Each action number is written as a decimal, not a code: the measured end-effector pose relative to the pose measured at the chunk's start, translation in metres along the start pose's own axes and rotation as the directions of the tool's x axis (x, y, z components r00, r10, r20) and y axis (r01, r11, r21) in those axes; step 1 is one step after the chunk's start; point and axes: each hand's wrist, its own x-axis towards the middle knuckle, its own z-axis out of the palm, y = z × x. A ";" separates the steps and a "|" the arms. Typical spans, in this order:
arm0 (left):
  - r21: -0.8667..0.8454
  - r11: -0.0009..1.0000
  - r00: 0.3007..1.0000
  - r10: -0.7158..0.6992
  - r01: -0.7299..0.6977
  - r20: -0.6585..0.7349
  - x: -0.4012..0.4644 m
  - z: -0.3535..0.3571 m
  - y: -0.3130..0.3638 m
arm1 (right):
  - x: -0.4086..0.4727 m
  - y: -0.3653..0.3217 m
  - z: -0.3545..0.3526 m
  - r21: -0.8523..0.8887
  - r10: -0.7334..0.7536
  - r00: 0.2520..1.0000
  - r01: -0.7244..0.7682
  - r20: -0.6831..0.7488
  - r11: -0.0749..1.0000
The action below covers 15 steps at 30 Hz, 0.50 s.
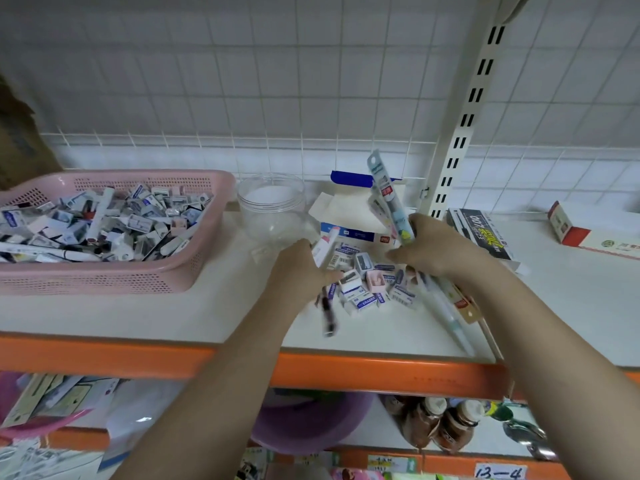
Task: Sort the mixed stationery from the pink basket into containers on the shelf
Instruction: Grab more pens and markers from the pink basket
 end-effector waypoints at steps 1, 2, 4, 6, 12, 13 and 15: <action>0.013 1.000 1.000 0.005 -0.004 -0.006 0.002 -0.001 -0.002 | -0.001 0.001 0.002 0.006 0.019 0.999 -0.019 0.031 1.000; 0.040 0.999 1.000 -0.001 0.001 -0.006 0.002 -0.003 -0.005 | -0.001 0.001 0.006 0.001 0.033 0.998 -0.033 0.052 0.999; 0.065 0.997 0.999 -0.032 0.031 0.016 0.001 -0.004 -0.009 | 0.003 0.000 0.018 -0.051 0.037 0.998 -0.034 0.053 0.998; 0.020 0.999 0.998 -0.029 0.028 0.056 0.003 -0.004 -0.012 | 0.009 -0.001 0.030 -0.095 0.015 0.999 -0.011 0.040 0.995; -0.042 0.999 0.982 0.026 -0.034 -0.186 0.002 -0.013 -0.012 | 0.021 0.001 0.040 -0.019 -0.049 0.992 0.048 -0.118 0.999; -0.008 0.999 0.973 0.050 -0.053 -0.225 -0.001 -0.017 -0.011 | 0.020 0.000 0.036 -0.015 -0.049 0.989 0.047 -0.139 0.999; 0.056 0.997 0.977 0.066 -0.056 -0.204 -0.010 -0.025 -0.011 | 0.017 -0.004 0.031 -0.060 -0.040 0.994 0.034 -0.097 0.998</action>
